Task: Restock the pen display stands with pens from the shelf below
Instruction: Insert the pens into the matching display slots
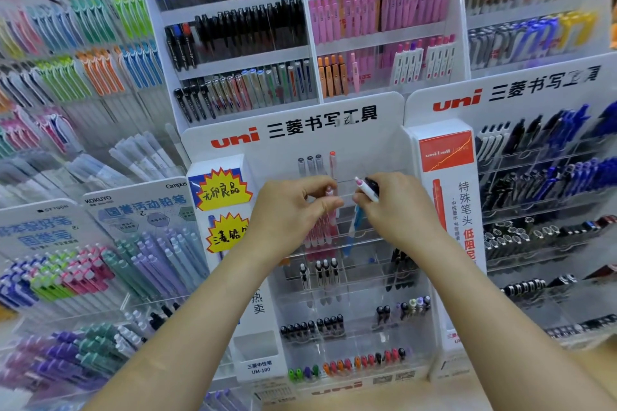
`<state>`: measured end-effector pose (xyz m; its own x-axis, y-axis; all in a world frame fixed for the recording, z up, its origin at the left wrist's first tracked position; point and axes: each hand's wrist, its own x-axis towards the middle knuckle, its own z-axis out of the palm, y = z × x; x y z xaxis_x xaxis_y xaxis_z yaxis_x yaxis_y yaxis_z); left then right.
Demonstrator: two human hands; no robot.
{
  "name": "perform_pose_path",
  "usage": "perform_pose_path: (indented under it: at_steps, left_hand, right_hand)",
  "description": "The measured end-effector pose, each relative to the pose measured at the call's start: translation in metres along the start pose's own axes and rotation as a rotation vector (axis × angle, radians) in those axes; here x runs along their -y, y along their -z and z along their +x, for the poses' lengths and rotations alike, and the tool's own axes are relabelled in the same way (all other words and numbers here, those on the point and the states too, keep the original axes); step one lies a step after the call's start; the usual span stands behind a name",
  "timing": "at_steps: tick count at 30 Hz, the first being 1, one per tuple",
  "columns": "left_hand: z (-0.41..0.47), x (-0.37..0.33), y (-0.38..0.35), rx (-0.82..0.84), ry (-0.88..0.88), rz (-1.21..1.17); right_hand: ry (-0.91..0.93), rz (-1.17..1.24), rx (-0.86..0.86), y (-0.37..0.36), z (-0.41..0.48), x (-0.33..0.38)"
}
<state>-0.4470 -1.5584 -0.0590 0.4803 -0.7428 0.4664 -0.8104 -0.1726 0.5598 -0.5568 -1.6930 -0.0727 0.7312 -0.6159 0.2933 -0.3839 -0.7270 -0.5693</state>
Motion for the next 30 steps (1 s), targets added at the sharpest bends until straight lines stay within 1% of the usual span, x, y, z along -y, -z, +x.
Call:
perform_pose_path:
  at_steps: [3, 5, 7, 11, 13, 16, 18, 20, 21, 22, 24, 25, 27, 30]
  left_hand:
    - [-0.001, 0.005, -0.005, 0.078, -0.004, 0.099]
    - [-0.001, 0.005, -0.005, 0.088, -0.03, 0.137]
    - [0.001, 0.006, -0.005, 0.082, -0.085, 0.184]
    - [0.001, 0.01, -0.009, 0.155, -0.167, 0.335]
    - [0.001, 0.012, -0.011, 0.183, -0.171, 0.385]
    - [0.001, 0.012, -0.012, 0.203, -0.17, 0.419]
    - [0.0, 0.009, -0.01, 0.182, -0.167, 0.403]
    - [-0.005, 0.002, -0.007, 0.08, -0.133, 0.283]
    - [-0.007, -0.003, -0.005, 0.015, -0.091, 0.156]
    - [-0.01, -0.01, -0.001, -0.026, -0.031, -0.026]
    - [-0.012, -0.029, 0.008, 0.013, 0.095, -0.406]
    - [-0.013, -0.036, 0.012, 0.054, 0.129, -0.511]
    - [-0.013, -0.043, 0.018, 0.123, 0.147, -0.549]
    - [-0.013, -0.045, 0.021, 0.156, 0.19, -0.555]
  right_hand:
    - [0.007, 0.01, -0.007, 0.0, 0.0, -0.001]
    - [0.003, 0.044, -0.012, -0.001, -0.001, -0.002]
    - [-0.007, 0.088, -0.007, -0.002, 0.0, -0.003]
    - [-0.02, 0.195, 0.015, -0.003, -0.003, -0.003]
    - [-0.018, 0.267, 0.013, -0.003, -0.006, -0.003]
    - [-0.026, 0.428, -0.046, 0.001, -0.013, 0.001]
    - [-0.064, 0.677, -0.031, 0.006, -0.018, 0.004]
    - [-0.129, 0.987, 0.103, 0.011, -0.024, 0.005]
    - [-0.146, 1.095, 0.188, 0.013, -0.027, 0.005]
    - [-0.142, 1.155, 0.264, 0.013, -0.03, 0.005]
    - [-0.087, 1.198, 0.356, 0.011, -0.033, 0.007]
    - [-0.061, 1.209, 0.374, 0.011, -0.034, 0.009]
    - [-0.029, 1.23, 0.386, 0.012, -0.036, 0.013]
    - [0.014, 1.209, 0.425, 0.016, -0.037, 0.021]
